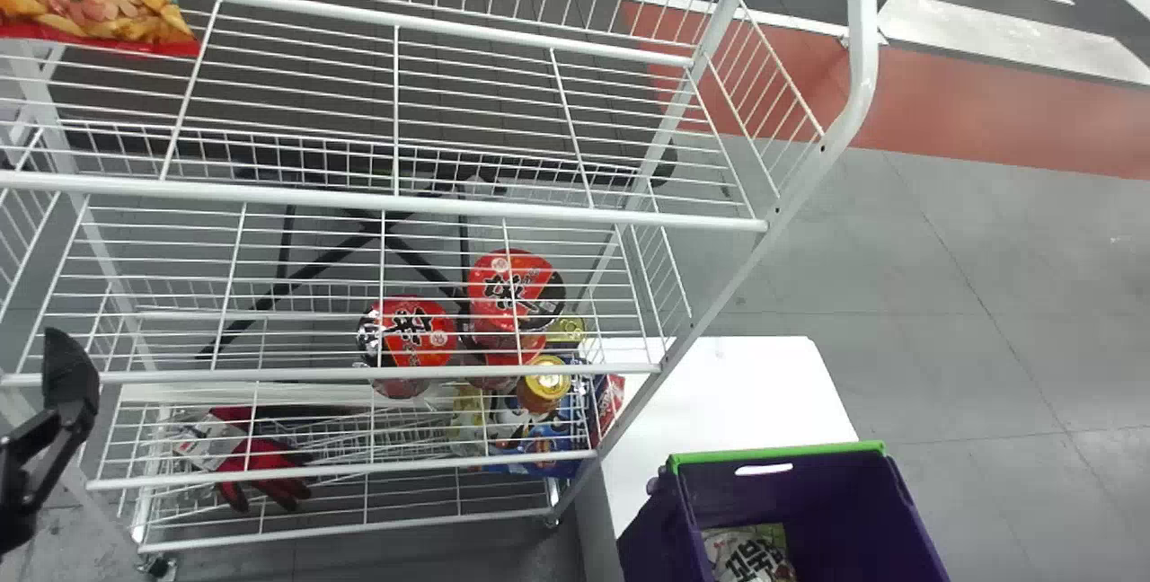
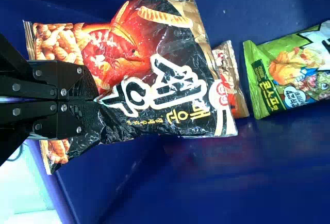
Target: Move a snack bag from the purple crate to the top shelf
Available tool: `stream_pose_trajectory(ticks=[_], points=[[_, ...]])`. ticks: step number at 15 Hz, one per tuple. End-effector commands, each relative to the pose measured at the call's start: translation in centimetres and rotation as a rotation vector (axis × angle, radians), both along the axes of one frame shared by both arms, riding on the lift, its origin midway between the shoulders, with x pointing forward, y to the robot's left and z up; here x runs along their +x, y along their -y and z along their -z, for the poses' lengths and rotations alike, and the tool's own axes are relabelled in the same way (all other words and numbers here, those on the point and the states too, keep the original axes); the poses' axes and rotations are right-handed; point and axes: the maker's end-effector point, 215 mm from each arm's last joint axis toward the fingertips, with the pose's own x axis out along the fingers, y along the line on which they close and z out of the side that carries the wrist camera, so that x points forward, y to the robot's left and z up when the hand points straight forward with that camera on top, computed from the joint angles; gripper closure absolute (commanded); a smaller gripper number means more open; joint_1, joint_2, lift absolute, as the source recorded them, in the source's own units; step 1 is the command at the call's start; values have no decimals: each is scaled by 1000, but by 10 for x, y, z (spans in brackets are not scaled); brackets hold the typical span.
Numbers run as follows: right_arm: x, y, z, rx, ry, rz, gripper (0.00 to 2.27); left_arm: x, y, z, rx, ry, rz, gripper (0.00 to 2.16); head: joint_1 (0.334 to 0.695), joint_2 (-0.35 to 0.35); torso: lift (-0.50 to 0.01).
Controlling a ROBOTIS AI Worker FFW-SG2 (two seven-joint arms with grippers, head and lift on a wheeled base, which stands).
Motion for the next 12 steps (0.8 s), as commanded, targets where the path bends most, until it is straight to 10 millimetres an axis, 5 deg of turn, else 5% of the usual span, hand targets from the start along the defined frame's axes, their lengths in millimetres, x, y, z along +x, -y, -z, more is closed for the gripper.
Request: stream_pose_trajectory(ticks=[1,12], points=[[0,1,0,-2,1,-2,2135,0,1,0,0,0,1,120,695,-350,-165],[1,0,2,2,7,-10,2135,2,-1,3,1,-4,-1,120,695,-350,-121]])
